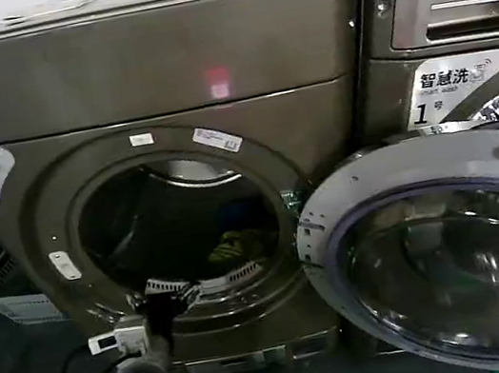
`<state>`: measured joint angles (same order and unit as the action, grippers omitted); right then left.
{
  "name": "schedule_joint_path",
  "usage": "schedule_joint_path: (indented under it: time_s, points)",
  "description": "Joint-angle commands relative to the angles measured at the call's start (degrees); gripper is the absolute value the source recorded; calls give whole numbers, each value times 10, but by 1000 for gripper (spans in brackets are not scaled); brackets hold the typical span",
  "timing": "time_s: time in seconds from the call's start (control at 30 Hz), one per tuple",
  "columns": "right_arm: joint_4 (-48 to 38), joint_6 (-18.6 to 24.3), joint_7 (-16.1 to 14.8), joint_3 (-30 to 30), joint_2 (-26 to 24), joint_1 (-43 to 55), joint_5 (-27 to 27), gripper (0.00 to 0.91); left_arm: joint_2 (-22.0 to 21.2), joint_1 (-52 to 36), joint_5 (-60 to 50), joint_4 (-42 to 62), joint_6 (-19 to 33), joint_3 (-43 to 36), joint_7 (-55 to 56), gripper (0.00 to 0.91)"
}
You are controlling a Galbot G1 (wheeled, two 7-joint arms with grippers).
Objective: Grasp the clothes from the dryer.
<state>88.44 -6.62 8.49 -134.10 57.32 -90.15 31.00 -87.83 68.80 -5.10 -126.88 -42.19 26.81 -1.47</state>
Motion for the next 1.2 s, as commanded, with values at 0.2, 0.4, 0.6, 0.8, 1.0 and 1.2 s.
schedule_joint_path:
  time_s: [0.2, 0.4, 0.6, 0.8, 1.0, 1.2]
  points:
    - [-1, -1, 0, -1, -1, 0, 0, 907, -1, 0, 1, 2, -28, -1, 2, 907]
    - [-6, 14, 0, 1, 3, -4, -2, 907, -1, -1, -2, 5, -28, -2, 2, 907]
    - [-6, 15, -1, 0, 3, -6, -1, 907, -2, -16, -3, 12, -28, -2, 8, 907]
    - [-5, 19, -1, 4, 3, -6, -2, 907, -2, -25, -6, 26, -28, -2, 11, 907]
    - [-5, 21, -2, 8, 4, -5, -2, 907, -3, -42, -9, 57, -28, -7, 11, 907]
    - [-4, 22, -2, 11, 3, -3, -2, 907, -5, -85, -9, 108, -20, -16, 11, 907]
